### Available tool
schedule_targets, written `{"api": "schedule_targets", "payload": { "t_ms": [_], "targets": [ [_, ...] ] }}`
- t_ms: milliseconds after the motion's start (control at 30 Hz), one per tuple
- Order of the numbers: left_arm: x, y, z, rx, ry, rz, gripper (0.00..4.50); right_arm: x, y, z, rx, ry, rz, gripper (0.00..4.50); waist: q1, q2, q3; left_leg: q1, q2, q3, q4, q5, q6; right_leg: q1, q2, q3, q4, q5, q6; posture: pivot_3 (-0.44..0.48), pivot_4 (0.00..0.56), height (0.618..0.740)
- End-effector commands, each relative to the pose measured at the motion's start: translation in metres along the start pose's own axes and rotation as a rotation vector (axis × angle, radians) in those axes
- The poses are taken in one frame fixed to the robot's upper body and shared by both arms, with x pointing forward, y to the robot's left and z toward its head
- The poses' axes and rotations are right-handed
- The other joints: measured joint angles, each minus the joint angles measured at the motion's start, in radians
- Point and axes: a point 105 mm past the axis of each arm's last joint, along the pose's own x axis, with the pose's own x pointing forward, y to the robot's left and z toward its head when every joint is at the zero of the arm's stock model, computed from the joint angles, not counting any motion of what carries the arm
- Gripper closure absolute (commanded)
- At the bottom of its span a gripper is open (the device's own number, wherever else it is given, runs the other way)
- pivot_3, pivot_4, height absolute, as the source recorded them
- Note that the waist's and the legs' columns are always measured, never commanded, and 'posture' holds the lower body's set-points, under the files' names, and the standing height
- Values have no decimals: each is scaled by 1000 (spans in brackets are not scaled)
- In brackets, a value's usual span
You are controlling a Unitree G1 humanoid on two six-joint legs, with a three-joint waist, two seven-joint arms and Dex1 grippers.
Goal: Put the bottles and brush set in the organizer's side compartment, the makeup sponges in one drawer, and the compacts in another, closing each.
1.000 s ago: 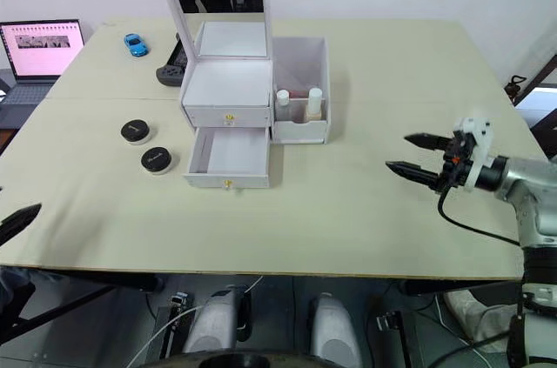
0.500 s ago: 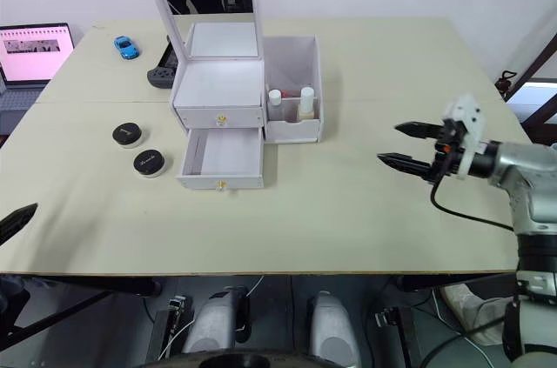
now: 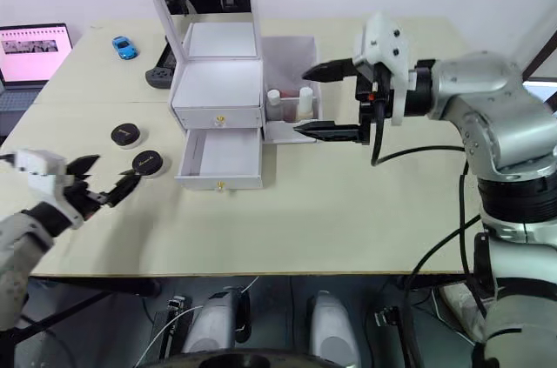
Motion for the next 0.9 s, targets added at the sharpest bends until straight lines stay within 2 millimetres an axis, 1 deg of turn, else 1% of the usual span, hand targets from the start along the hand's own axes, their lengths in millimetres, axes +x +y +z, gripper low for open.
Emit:
{"api": "schedule_targets", "payload": {
  "t_ms": [33, 100, 200, 333, 467, 567, 667, 733, 767, 900],
  "targets": [
    [7, 7, -2, -3, 28, 65, 21, -7, -4, 4, -6, 24, -16, 0, 0, 0, 0, 0, 0, 0, 0, 0, 0, 0, 0, 0, 0, 0, 0, 0, 150, 740],
    [16, 5, -10, -22, 65, 73, 21, -10, -7, 4, -3, 34, -32, 0, 1, 0, 0, 0, 0, 0, 0, 0, 0, 0, 0, 0, 0, 0, 0, 0, 150, 740],
    [28, 3, -16, -40, 93, 81, 21, -13, -9, 7, -2, 23, -52, 0, 2, 0, 0, 0, 0, 0, 0, 0, 0, 0, 0, 0, 0, 0, 0, 0, 150, 740],
    [41, 8, -22, -39, 126, 107, 21, -17, -11, 13, -4, 12, -90, 0, 1, 0, 0, 0, 0, 0, 0, 0, 0, 0, 0, 0, 0, 0, 0, 0, 150, 740],
    [53, 14, -21, -50, 122, 128, 21, -19, -11, 16, -9, 3, -115, 0, 1, 0, 0, 0, 0, 0, 0, 0, 0, 0, 0, 0, 0, 0, 0, 0, 150, 740],
    [61, 13, -20, -40, 130, 115, 21, -20, -11, 15, -11, 13, -132, 0, 1, 0, 0, 0, 0, 0, 0, 0, 0, -1, 0, 0, 0, 0, 0, 0, 150, 740],
    [64, 8, -19, -48, 128, 92, 821, -19, -12, 15, -15, 19, -142, 0, 1, 0, 0, 0, 0, 0, 0, 0, 0, 0, 0, 0, 0, 0, 0, 0, 150, 740],
    [64, 7, -17, -45, 125, 90, 1706, -19, -12, 16, -15, 21, -146, 0, 1, 0, 0, 0, 0, 0, 0, 0, 0, 0, 0, 0, 0, 0, 0, 0, 150, 740],
    [63, 8, -15, -41, 121, 92, 1842, -19, -12, 16, -14, 21, -146, 0, 1, 0, 0, 0, 0, 0, 0, 0, 0, 0, 0, 0, 0, 0, 0, 0, 150, 740],
    [55, 14, 6, -17, 60, 99, 1840, -18, -13, 15, -14, 24, -144, 0, 1, 0, 0, 0, 0, 0, 1, 0, 0, 0, 0, 0, 0, 0, 0, 0, 150, 740]
  ]
}}
